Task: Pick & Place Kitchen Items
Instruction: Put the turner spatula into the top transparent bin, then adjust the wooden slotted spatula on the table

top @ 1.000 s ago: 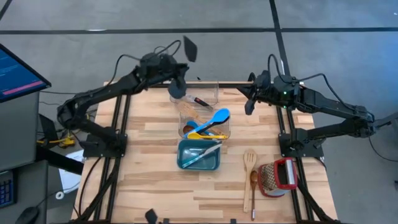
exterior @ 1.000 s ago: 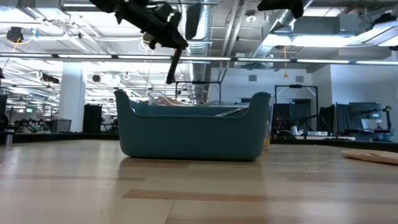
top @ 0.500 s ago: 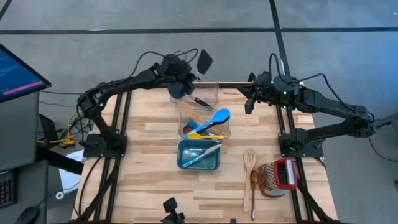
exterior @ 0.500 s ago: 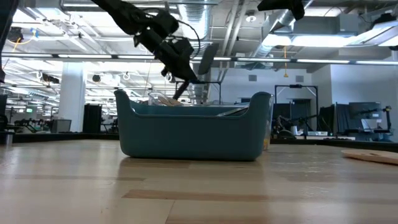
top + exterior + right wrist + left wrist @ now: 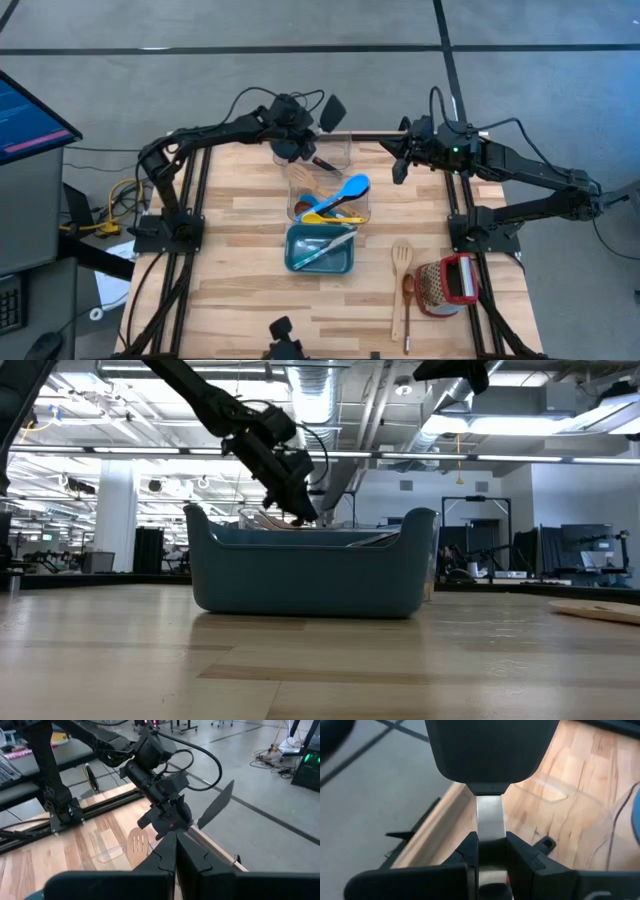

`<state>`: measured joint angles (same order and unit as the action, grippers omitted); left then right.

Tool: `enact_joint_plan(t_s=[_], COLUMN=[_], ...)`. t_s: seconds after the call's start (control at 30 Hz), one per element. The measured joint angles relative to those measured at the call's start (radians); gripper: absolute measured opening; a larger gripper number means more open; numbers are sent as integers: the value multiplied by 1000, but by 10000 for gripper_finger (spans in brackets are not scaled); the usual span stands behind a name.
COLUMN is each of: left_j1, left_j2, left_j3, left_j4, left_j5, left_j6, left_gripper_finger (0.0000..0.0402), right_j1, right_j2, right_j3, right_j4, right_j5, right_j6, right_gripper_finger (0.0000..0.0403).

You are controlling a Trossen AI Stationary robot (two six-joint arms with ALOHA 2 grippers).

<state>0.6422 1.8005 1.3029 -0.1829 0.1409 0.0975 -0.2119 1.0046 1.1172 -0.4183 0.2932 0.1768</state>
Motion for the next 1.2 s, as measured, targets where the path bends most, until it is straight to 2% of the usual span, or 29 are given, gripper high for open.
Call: enact_joint_plan(t_s=[0.33,0.7,1.2], left_j1=[-1,-3,-3], left_j2=[107,145,131], left_j3=[0,0,-1], left_j4=[-9,4,89], left_j5=[44,48,-18], left_j6=[-26,-27,-26], left_gripper_finger=[45,49,120], right_j1=[0,-7,-5], right_j2=[32,59,58], right_j3=[0,0,0], right_j4=[-22,-51,-78], right_j5=[1,0,-4], right_j6=[-2,0,0], right_gripper_finger=[0,0,0])
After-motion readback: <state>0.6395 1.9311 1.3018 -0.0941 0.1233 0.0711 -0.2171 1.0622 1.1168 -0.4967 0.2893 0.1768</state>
